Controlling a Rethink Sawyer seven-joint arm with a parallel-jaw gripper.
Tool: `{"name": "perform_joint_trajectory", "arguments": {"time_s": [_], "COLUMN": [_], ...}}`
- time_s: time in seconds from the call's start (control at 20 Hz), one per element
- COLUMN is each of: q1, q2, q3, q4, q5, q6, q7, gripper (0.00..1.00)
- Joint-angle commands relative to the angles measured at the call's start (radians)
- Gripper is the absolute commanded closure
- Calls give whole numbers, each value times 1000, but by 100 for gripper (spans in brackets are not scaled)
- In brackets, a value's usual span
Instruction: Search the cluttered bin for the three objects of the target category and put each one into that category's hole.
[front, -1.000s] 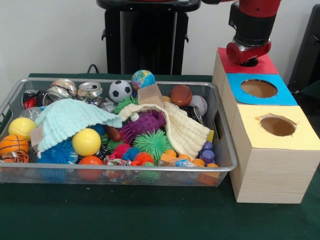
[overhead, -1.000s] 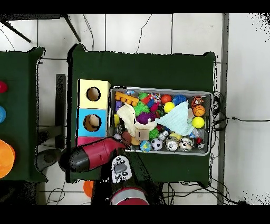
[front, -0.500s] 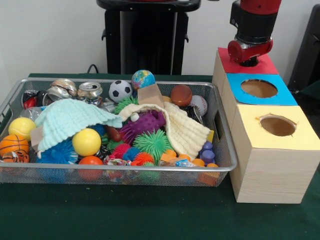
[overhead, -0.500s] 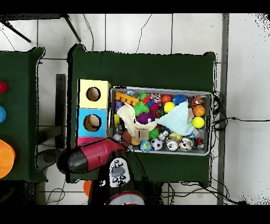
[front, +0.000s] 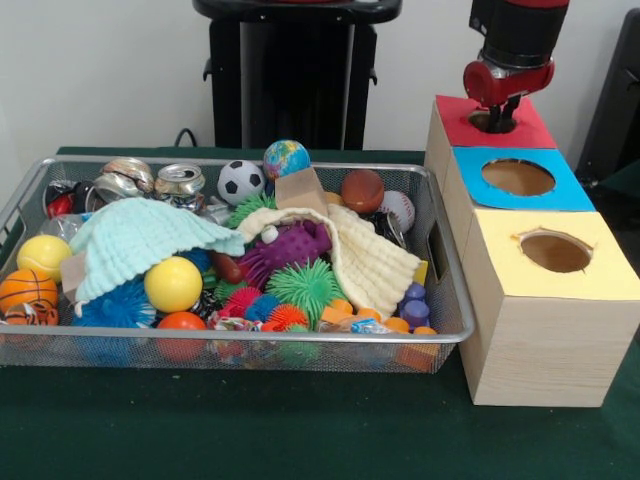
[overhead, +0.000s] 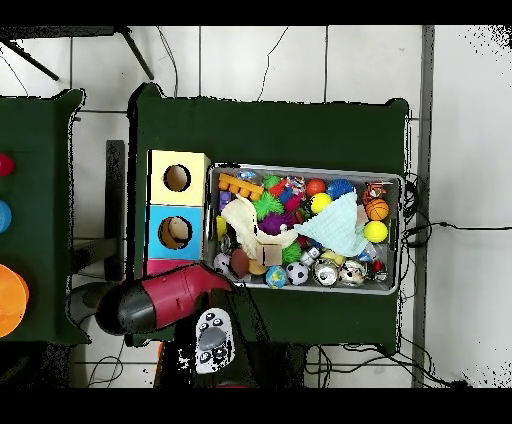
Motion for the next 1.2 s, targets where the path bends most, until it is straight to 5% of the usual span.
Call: {"name": "perform_joint_trajectory", "arguments": {"time_s": [0.05,0.35,0.75,0.9,1.2], "q1": [9,21,2,-9,-55], "q2": [-45,-110,-188,-191,-142], "q3": [-39,-63,-64,-68,-79], "q4": [-84,-143,-190,-210,-163], "q5": [44,32,4,-26,-86], "q6": [244,431,540,547,400], "q7": [146,142,118,100,59], "gripper": [100,100,100,100,100]}}
